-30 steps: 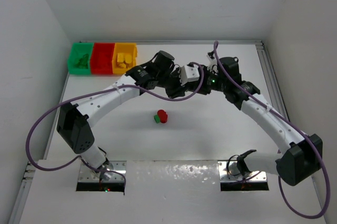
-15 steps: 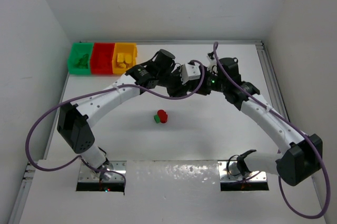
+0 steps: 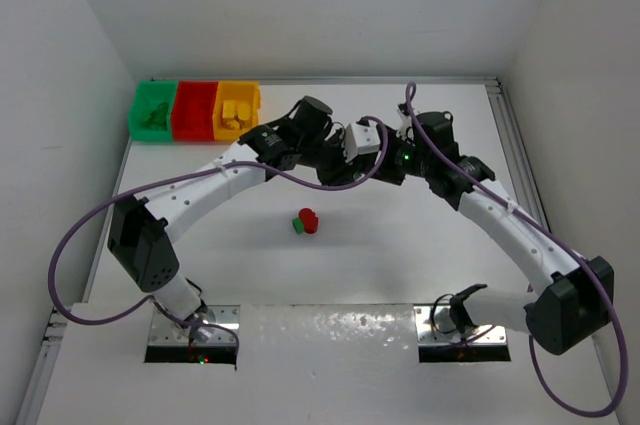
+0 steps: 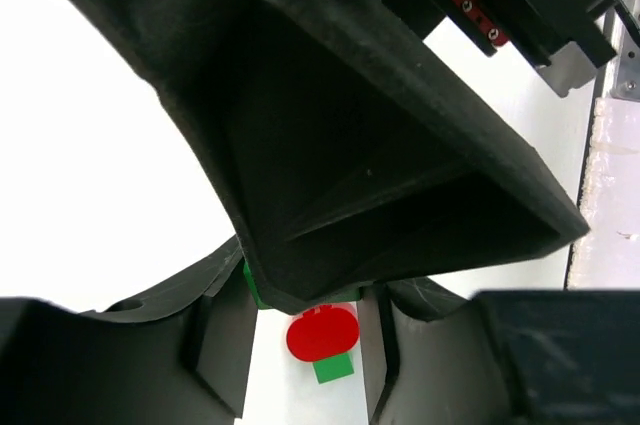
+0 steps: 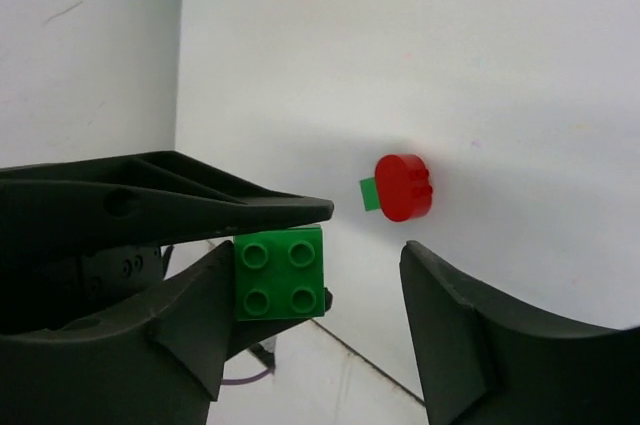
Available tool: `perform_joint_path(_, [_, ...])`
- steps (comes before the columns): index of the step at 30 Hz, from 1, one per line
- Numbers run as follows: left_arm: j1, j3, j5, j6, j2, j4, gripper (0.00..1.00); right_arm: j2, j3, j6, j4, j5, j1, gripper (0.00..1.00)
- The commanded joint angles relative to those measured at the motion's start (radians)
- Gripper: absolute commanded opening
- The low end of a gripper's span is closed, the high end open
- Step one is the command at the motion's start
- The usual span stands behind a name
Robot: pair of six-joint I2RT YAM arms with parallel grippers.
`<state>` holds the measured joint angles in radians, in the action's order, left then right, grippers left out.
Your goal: Sort the legos into containers by color
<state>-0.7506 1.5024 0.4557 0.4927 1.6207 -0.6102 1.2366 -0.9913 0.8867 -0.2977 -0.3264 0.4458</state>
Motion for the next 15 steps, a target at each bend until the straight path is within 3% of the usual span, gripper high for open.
perform_joint_path(1, [-0.006,-0.057,-0.049,0.009,-0.042,0.061,0.00,-0.042,-0.045,-0.055,-0.070,0.065,0.011,0.66])
perform_joint_path(15, [-0.006,-0.235,-0.158,0.040,-0.087,0.090,0.00,-0.058,-0.135,-0.098,-0.216,0.205,-0.010,0.64])
